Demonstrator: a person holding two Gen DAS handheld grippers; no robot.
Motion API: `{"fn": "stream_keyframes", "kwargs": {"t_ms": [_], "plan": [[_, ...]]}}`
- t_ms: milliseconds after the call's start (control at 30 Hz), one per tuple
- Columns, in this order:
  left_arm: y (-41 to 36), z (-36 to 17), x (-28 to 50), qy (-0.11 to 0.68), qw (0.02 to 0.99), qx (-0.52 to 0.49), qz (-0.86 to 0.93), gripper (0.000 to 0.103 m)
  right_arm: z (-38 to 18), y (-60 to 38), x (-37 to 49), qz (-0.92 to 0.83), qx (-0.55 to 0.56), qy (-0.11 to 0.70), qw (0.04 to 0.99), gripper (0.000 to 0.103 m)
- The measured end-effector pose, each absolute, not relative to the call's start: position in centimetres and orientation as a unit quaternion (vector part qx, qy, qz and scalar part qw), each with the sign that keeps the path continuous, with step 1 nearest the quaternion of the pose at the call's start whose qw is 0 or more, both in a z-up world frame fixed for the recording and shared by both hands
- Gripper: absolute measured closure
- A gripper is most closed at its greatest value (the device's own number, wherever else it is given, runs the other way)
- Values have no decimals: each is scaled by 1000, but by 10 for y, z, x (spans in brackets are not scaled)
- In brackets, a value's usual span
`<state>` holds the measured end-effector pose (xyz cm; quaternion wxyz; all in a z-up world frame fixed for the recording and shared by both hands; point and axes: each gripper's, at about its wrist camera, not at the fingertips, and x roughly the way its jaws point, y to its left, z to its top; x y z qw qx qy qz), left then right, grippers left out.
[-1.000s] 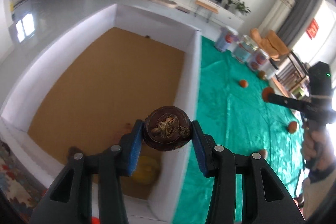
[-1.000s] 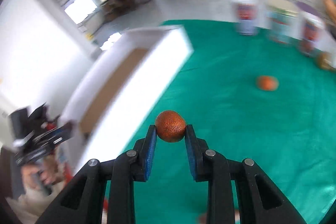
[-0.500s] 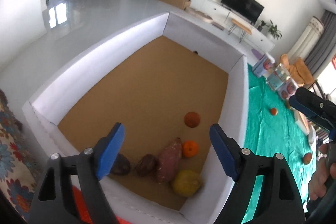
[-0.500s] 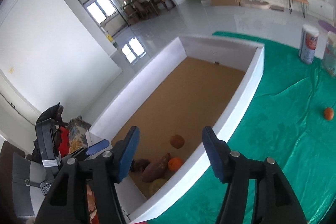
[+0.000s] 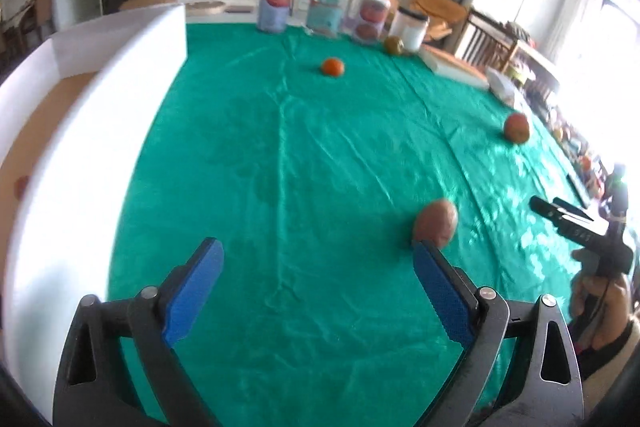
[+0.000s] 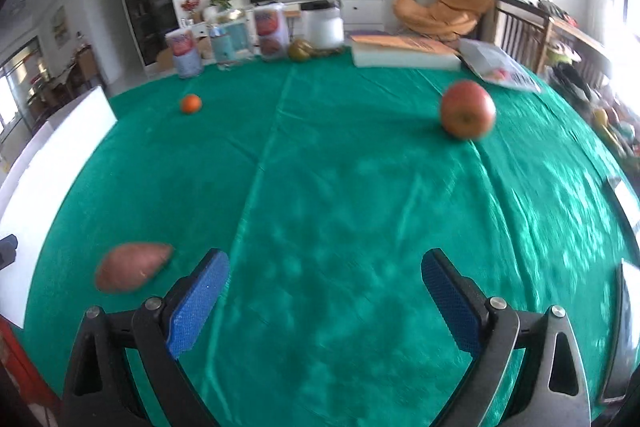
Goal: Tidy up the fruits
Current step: 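Return both tools over the table, left tool approaching the sweet potato, then close the left tool on the sweet potato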
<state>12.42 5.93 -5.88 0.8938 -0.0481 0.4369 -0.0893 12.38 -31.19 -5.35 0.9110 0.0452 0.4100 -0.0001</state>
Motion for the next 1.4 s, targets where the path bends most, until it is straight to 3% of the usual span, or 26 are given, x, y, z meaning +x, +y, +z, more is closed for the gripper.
{"fn": "stream_keyframes", "kwargs": {"t_ms": [167,467,733,1167,1400], "plan": [[36,-96,148,447,893,-4,-48,7,-69,-302,118,-16,62,401,914,6],[40,-112,156,452,892,-2,-14,6,-81,-283,128,-18,27,419,907,6],[38,-115,161,452,892,12,-11,1,-87,-284,134,-23,30,440,897,5],[40,-114,160,452,892,11,-20,1,-89,-278,135,-27,14,449,893,3],[32,-90,138,459,871,-27,-173,3,-88,-279,135,-27,17,448,894,3]]}}
